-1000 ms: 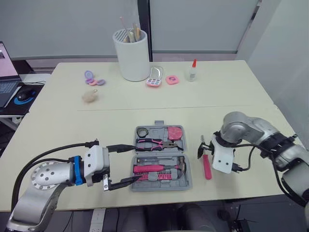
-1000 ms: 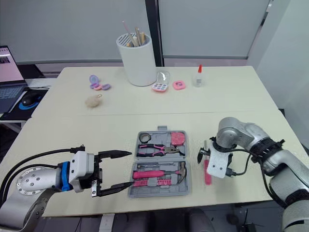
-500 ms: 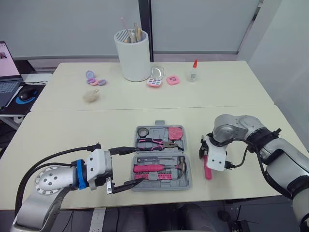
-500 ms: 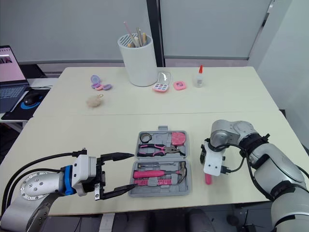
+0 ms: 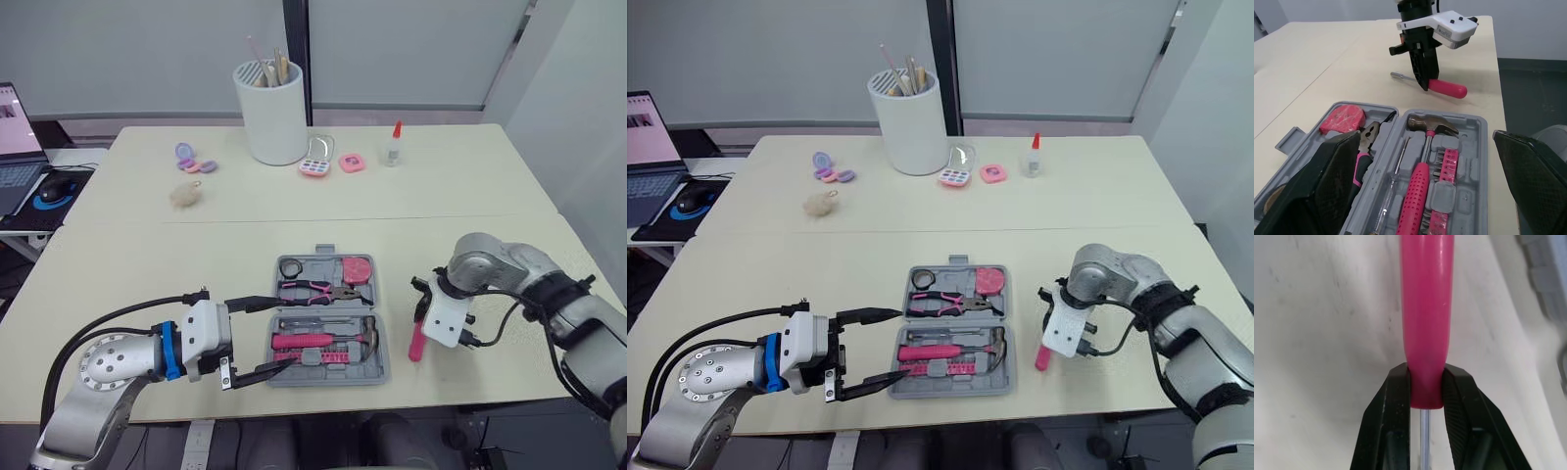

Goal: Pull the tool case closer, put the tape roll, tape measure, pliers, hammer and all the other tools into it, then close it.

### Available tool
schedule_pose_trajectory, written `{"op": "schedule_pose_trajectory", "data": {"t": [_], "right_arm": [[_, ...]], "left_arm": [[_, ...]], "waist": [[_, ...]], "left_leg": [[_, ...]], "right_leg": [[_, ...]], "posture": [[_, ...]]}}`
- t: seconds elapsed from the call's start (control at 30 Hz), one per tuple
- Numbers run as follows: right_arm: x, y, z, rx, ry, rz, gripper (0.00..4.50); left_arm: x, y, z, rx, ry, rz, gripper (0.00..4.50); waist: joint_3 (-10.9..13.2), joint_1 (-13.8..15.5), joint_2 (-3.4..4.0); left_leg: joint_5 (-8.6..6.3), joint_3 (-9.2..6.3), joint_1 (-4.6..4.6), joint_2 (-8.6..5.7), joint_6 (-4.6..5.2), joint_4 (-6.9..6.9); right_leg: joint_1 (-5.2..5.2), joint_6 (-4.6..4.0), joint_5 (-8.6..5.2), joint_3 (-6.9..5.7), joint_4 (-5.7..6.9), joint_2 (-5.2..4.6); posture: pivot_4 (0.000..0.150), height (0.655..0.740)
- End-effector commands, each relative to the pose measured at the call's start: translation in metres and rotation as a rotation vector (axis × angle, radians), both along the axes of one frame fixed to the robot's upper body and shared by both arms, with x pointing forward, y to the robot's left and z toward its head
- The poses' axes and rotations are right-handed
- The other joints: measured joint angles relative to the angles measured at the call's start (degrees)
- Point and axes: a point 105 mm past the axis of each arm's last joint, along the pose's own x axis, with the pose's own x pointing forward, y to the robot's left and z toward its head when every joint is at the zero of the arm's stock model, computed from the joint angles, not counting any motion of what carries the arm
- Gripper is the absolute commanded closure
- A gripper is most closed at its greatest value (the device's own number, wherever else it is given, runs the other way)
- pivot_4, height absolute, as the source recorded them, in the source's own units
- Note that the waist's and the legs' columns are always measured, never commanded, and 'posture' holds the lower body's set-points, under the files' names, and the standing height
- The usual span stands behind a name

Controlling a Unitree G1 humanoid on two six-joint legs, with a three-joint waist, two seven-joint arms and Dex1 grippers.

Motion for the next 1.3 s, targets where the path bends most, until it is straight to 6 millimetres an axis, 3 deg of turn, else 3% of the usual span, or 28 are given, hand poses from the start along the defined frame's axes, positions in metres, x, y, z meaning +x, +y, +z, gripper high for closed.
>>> {"op": "schedule_pose_trajectory", "data": {"t": [0.03, 0.2, 0.33, 0.47, 0.67, 0.87, 1.27, 1.3], "right_arm": [[-0.01, -0.006, 0.027, 0.094, 0.038, -0.192, 3.86], [-0.04, -0.019, 0.038, 0.201, 0.189, -0.562, 3.86], [-0.06, -0.023, 0.037, 0.306, 0.376, -0.995, 3.86], [-0.044, -0.021, 0.027, 0.547, 0.471, -1.511, 3.86], [-0.027, -0.023, 0.011, 0.717, 0.421, -1.907, 3.86], [-0.019, -0.033, -0.006, 0.794, 0.308, -2.153, 3.86], [-0.015, -0.017, -0.021, 0.814, 0.239, -2.172, 3.86], [-0.015, -0.016, -0.02, 0.817, 0.24, -2.172, 3.51]], "left_arm": [[0.002, 0.004, 0.007, 0.004, -0.037, 0.011, 0.0], [0.003, 0.006, 0.008, 0.012, -0.038, 0.01, 0.0], [0.004, 0.006, 0.009, 0.018, -0.039, -0.006, 0.0], [0.002, -0.002, 0.018, -0.012, -0.038, -0.049, 0.0], [0.002, -0.005, 0.02, -0.008, -0.032, -0.06, 0.0], [0.004, -0.006, 0.019, 0.002, -0.031, -0.059, 0.0], [0.006, -0.009, 0.017, 0.006, -0.035, -0.067, 0.0], [0.006, -0.009, 0.017, 0.007, -0.035, -0.067, 0.0]], "waist": [[0.0, 0.0, 0.0], [0.0, 0.1, 0.0], [0.0, -0.1, 0.01], [-0.1, -0.3, -0.09], [-0.1, -0.1, -0.08], [-0.1, -0.1, -0.08], [-0.1, -0.2, -0.11], [-0.1, -0.2, -0.12]], "left_leg": [[0.0, 0.0, -0.02, 0.0, 0.0, -0.01], [0.0, -0.03, 0.0, 0.0, 0.01, -0.01], [0.0, -0.03, 0.02, 0.01, 0.01, -0.03], [0.0, -0.05, 0.03, 0.06, 0.0, -0.03], [0.0, 0.0, -0.13, -0.06, -0.01, -0.04], [0.0, 0.01, -0.15, -0.06, -0.01, -0.08], [0.0, 0.01, -0.14, -0.02, 0.0, -0.11], [-0.01, 0.01, -0.14, -0.02, 0.0, -0.1]], "right_leg": [[0.0, 0.0, 0.0, 0.0, -0.01, 0.0], [0.04, 0.0, 0.0, -0.02, -0.04, -0.02], [0.03, 0.0, 0.0, -0.03, -0.01, -0.02], [0.02, 0.0, 0.0, -0.02, 0.02, 0.05], [-0.09, 0.02, 0.0, 0.03, -0.05, 0.03], [-0.13, 0.03, -0.01, 0.04, -0.07, 0.07], [-0.13, 0.05, -0.01, 0.05, -0.07, 0.18], [-0.13, 0.05, -0.02, 0.05, -0.07, 0.18]], "posture": [[0.15, 0.7366], [0.15, 0.7366], [0.15, 0.7366], [0.15, 0.7366], [0.15, 0.7366], [0.15, 0.7366], [0.15, 0.7366], [0.15, 0.7366]]}}
